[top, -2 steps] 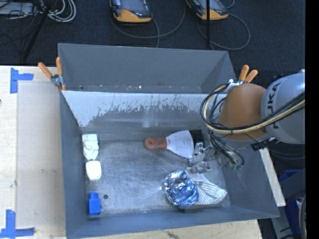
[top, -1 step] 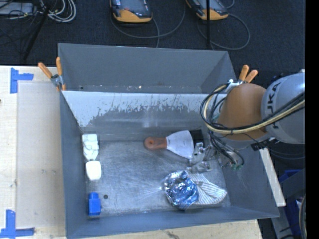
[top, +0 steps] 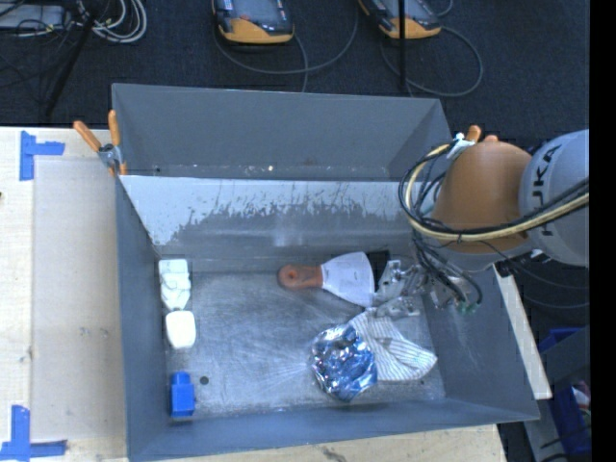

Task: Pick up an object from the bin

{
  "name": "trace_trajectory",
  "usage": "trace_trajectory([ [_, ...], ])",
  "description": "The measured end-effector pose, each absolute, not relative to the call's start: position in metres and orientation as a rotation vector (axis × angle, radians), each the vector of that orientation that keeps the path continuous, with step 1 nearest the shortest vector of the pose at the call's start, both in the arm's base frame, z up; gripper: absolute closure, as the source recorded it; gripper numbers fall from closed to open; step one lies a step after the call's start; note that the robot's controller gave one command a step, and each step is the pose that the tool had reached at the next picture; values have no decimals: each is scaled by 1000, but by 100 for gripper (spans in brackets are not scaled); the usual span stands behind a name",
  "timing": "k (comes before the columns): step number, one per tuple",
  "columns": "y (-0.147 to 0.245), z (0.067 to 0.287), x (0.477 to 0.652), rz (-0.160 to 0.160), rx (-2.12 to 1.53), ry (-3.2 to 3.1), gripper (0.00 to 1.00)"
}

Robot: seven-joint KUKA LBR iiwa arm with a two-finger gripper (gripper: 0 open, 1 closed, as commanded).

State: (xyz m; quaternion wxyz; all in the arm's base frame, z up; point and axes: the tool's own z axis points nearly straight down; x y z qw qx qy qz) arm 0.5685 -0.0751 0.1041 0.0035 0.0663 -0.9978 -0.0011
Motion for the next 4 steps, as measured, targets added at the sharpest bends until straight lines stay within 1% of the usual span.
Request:
trace_trajectory([
  [1, -83, 164, 570, -2, 231, -3130, 100],
  [2, -77, 80, 565, 4, 266, -3128, 0],
  [3, -76, 80, 568, 6, 271, -3140, 100],
  [4, -76, 80, 568, 6, 271, -3140, 100],
])
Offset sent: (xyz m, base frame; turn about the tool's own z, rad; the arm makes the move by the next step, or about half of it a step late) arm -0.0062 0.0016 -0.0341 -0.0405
